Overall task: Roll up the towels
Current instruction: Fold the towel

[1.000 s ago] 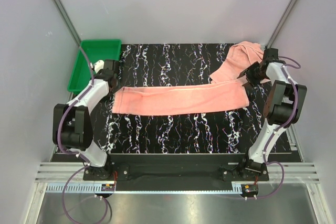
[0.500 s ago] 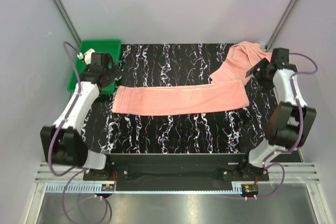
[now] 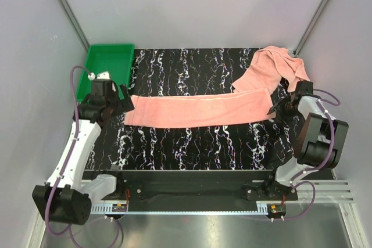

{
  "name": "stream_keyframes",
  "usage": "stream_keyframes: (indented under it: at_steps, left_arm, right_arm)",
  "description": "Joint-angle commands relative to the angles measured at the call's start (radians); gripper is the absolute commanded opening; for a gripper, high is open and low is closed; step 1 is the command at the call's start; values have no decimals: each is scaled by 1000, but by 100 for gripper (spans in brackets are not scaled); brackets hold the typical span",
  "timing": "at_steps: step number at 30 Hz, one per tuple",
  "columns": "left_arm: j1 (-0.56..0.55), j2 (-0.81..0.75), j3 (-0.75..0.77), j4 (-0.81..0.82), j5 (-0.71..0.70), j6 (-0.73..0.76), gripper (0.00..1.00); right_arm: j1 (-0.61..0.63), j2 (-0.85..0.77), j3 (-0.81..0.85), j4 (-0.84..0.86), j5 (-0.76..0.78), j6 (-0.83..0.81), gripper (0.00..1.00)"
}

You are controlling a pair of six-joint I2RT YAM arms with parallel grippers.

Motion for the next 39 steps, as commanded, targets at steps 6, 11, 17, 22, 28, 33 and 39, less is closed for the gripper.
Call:
stream_keyframes:
  at_steps: [6,11,17,22,28,33,39]
  left_arm:
    - [0,-68,-76,38,12,56,99]
    - [0,-63,-74,41,29,57,99]
    - [0,-53,-74,43,39,60,99]
    - [-1,-50,-74,43,36,60,99]
    - [-1,-48,-76,41,26,62,99]
    - [-1,-45,-76,40,19,62,99]
    - [-3,-53,-76,40,19,62,99]
  right_arm:
    - [-3,54,12,86,28,-3,54]
    - [-8,106,5,107,45,0,57]
    - [-26,166,11,134,50,-3,59]
    - [-40,209,28,164,33,-15,56]
    - [-43,227,46,187,8,-18,33]
    - [-45,232,46,190,0,-26,13]
    - [-45,160,57,140,36,-35,0]
